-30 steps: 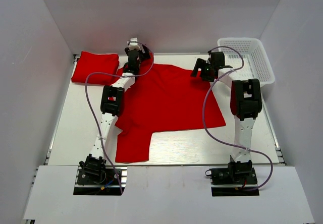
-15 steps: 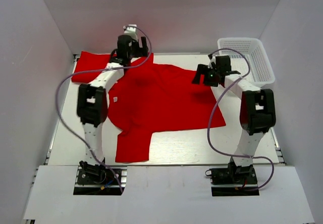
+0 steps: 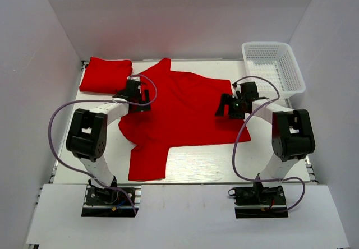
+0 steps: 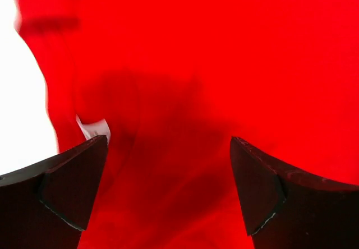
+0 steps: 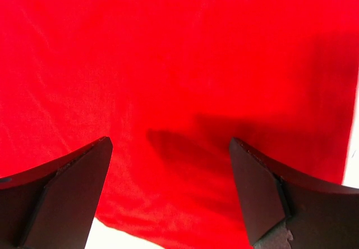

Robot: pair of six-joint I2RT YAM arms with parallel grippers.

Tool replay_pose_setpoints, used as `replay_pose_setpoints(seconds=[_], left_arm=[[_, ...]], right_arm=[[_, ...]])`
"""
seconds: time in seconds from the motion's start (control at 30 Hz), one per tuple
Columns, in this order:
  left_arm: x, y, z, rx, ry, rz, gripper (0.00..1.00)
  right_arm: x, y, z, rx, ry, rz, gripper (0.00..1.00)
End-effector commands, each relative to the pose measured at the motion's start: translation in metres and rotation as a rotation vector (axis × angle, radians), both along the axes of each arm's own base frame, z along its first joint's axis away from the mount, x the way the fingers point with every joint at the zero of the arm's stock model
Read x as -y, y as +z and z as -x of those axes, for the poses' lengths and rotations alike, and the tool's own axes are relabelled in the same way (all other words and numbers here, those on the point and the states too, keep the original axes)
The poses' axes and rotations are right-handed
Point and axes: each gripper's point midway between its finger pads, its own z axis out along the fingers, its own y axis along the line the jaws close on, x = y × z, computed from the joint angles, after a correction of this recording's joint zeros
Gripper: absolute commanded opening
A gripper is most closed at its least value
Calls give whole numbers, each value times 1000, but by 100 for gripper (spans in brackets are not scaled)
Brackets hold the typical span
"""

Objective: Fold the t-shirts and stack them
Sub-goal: Grap the side of the flattened tshirt closest away from the robot with both arms

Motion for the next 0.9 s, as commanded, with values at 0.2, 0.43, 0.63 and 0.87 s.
replay_pose_setpoints(seconds=[0.2, 0.43, 0.63, 0.87], left_arm=[[-13, -41, -8, -115, 108, -78, 100], [25, -60, -60, -89, -35, 11, 100], [42, -64, -103, -63, -135, -3, 100], [58, -23, -122, 28, -259, 6, 100]], right_arm=[[24, -18, 32, -77, -119, 32, 90], [54, -20, 23, -93, -222, 58, 90], [54, -19, 4, -83, -182, 35, 90], [42, 14, -19, 52, -78, 7, 90]])
